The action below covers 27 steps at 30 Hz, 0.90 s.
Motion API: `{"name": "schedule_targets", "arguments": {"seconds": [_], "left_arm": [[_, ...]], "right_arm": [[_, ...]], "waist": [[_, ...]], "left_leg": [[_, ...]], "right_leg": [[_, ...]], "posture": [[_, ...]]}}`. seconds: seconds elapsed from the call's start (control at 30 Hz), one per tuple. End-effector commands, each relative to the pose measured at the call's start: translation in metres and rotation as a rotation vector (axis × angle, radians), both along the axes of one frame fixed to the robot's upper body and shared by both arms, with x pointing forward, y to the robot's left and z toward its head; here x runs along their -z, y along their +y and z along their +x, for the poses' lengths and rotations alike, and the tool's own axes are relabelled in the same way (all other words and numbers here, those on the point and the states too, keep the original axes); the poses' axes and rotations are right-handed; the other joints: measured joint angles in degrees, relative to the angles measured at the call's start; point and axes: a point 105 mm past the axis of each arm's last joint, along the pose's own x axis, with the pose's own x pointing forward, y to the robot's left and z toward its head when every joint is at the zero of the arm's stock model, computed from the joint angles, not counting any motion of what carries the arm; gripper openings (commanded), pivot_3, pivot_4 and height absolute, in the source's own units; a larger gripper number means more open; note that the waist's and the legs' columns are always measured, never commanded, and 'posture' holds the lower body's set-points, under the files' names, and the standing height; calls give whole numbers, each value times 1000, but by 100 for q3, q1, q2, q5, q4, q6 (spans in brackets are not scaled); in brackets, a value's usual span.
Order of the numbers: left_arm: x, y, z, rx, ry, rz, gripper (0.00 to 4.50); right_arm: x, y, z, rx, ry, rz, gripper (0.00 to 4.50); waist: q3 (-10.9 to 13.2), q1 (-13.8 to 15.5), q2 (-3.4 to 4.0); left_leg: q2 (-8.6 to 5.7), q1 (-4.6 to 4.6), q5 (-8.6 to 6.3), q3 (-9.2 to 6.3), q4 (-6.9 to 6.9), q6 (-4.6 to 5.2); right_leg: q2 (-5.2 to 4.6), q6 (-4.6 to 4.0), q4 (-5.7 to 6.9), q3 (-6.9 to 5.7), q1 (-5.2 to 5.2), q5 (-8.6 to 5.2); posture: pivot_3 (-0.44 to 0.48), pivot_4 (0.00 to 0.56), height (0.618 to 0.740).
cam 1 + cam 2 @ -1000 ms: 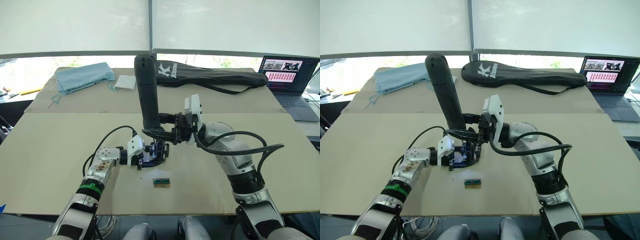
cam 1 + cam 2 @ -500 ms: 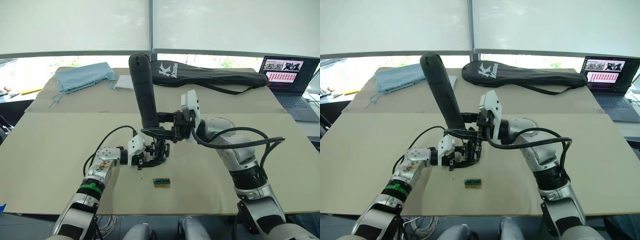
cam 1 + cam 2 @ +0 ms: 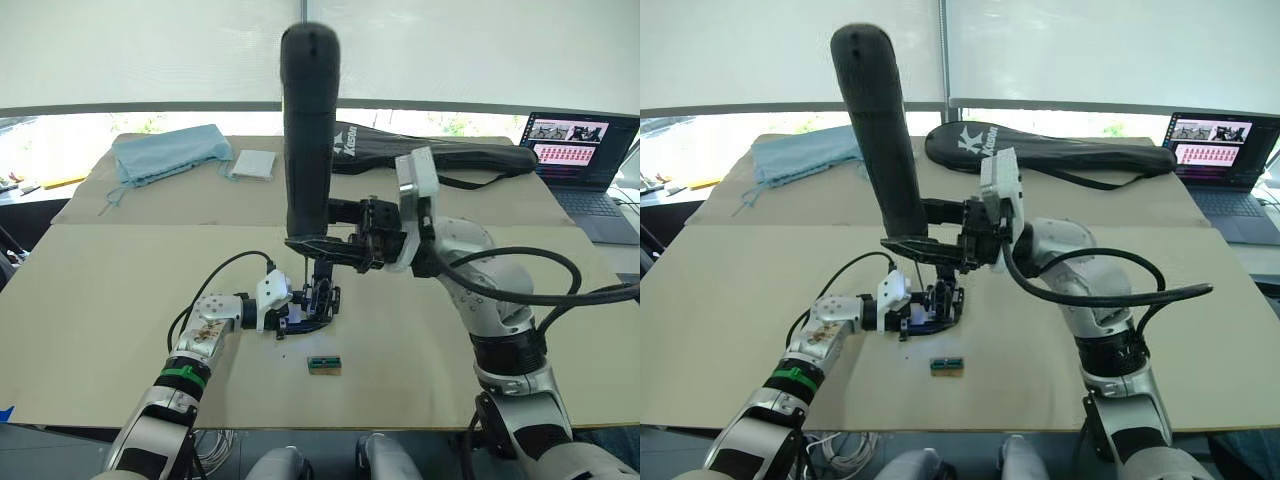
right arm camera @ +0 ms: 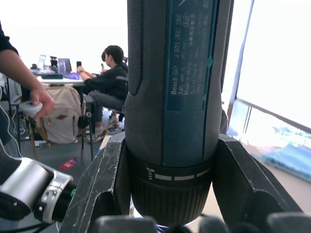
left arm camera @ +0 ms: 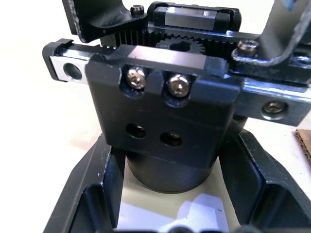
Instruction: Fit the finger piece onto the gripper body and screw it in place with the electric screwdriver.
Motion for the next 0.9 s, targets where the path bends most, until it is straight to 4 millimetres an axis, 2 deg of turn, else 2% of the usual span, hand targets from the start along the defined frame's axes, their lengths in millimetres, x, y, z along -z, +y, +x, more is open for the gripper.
{"name": "schedule_targets", "arguments": {"seconds": [0.03,0.1,0.13,0.27,0.37,0.47,0.53,0.67,0.8,0.9], "left_arm": [[23,9,-2,-57,106,44,3376],[21,14,-2,-82,95,28,4251],[21,19,-3,-90,89,29,4455],[15,46,-10,-125,72,27,4455],[4,73,-15,-184,50,-7,4455],[-10,101,-28,-202,45,-46,4455],[-17,123,-38,-211,14,-28,4455],[-27,152,-49,-237,-22,8,4455],[-33,163,-58,-224,-20,24,4455],[-36,156,-61,-188,-23,28,4455]], "right_arm": [[-32,-10,-20,-54,-137,97,1921],[-40,-14,-28,-67,-169,114,1921],[-43,-16,-32,-71,-179,117,1921],[-44,-32,-41,-32,-189,90,1921],[-39,-55,-36,78,-174,47,1921],[-27,-83,-31,205,-173,-14,1921],[-13,-104,-29,286,-165,-69,1921],[12,-120,-39,331,-116,-144,1921],[29,-128,-44,379,-74,-134,1921],[35,-122,-47,370,-64,-131,1921]], "waist": [[0,0,0],[0,-1,1],[1,-2,1],[1,-96,1],[2,-138,0],[6,-127,-1],[12,-90,-1],[33,-7,3],[37,52,3],[40,57,0]], "left_leg": [[0,0,0,0,0,0],[0,0,0,1,-1,0],[0,0,0,1,-1,0],[4,0,0,2,-9,0],[6,3,-1,3,-20,-1],[8,3,0,6,-35,-1],[8,1,0,9,-47,-1],[7,-3,-5,13,-51,7],[7,-2,-8,15,-50,11],[6,-1,-11,16,-50,16]], "right_leg": [[0,0,0,0,0,0],[0,0,1,2,-1,0],[1,0,1,2,-2,0],[3,-1,1,10,-8,0],[8,-5,0,26,-14,-2],[8,-8,-5,32,-17,-4],[6,-8,-9,35,-22,-5],[-2,-8,-15,34,-22,-5],[-4,-7,-17,34,-20,-5],[-4,-6,-20,33,-16,-4]], "posture": [[0,150,740],[0,150,740],[0,150,740],[0,150,740],[0,150,740],[0,150,740],[0,150,740],[0,150,740],[0,150,740],[0,150,740]]}}
